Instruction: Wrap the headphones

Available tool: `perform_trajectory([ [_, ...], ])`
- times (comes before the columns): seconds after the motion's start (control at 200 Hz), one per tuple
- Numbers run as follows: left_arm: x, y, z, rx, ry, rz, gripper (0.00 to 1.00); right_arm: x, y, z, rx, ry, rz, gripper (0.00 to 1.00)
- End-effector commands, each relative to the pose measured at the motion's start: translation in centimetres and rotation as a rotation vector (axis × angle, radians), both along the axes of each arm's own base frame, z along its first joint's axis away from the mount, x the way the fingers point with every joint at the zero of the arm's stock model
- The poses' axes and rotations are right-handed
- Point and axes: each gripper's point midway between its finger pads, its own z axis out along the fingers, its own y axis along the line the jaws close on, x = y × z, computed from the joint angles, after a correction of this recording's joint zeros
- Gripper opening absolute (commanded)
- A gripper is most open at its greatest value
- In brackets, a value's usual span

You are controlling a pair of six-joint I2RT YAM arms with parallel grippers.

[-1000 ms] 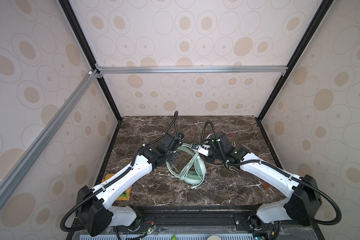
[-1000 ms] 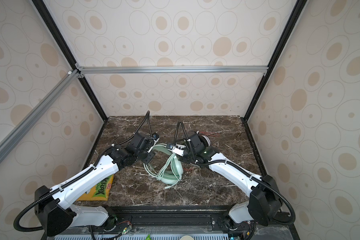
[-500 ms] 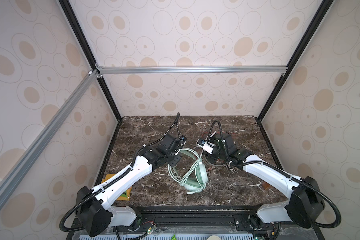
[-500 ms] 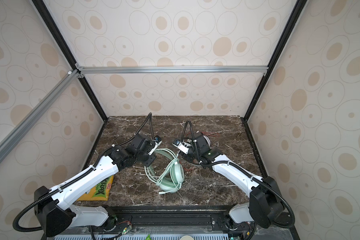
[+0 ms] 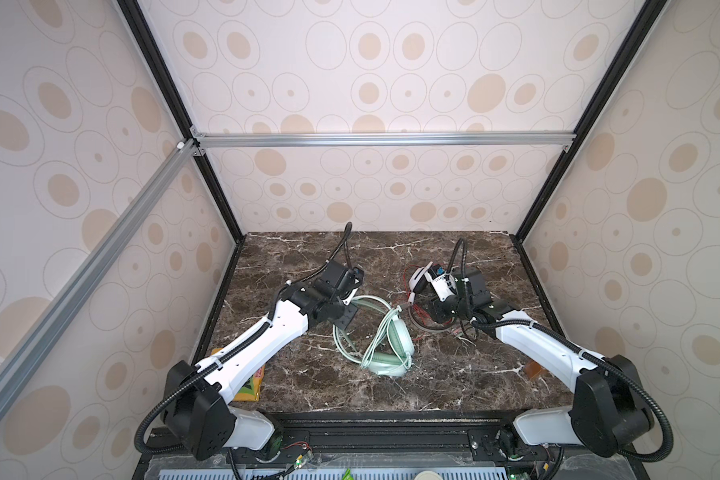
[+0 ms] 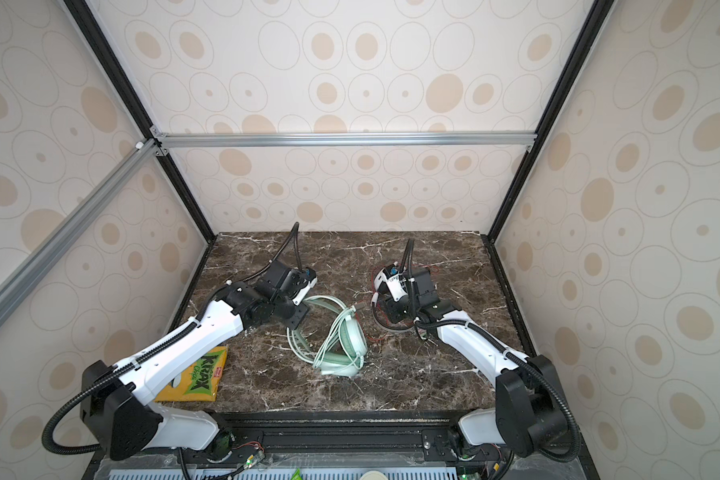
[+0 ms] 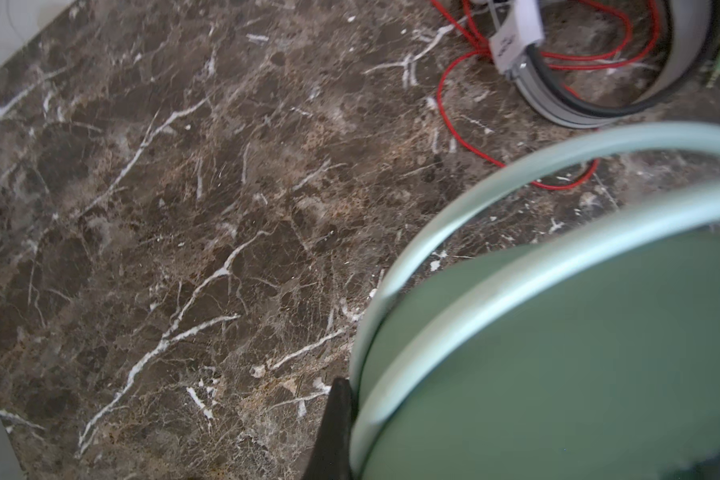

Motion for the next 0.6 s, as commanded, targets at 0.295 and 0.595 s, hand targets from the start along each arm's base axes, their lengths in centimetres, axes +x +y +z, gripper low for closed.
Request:
perform_trajectory([
  [0.295,10.7,7.9,-2.3,-0.280,0.091,0.504,0.00,-3.0,-1.3,-1.2,0.091,0.093,-0.118,0.52],
  [0.595,18.4,15.4,-5.2,-0.447,0.091,0.772,0.00,-3.5,-0.7,-1.8,0.114,0.113,-0.087,0.52],
])
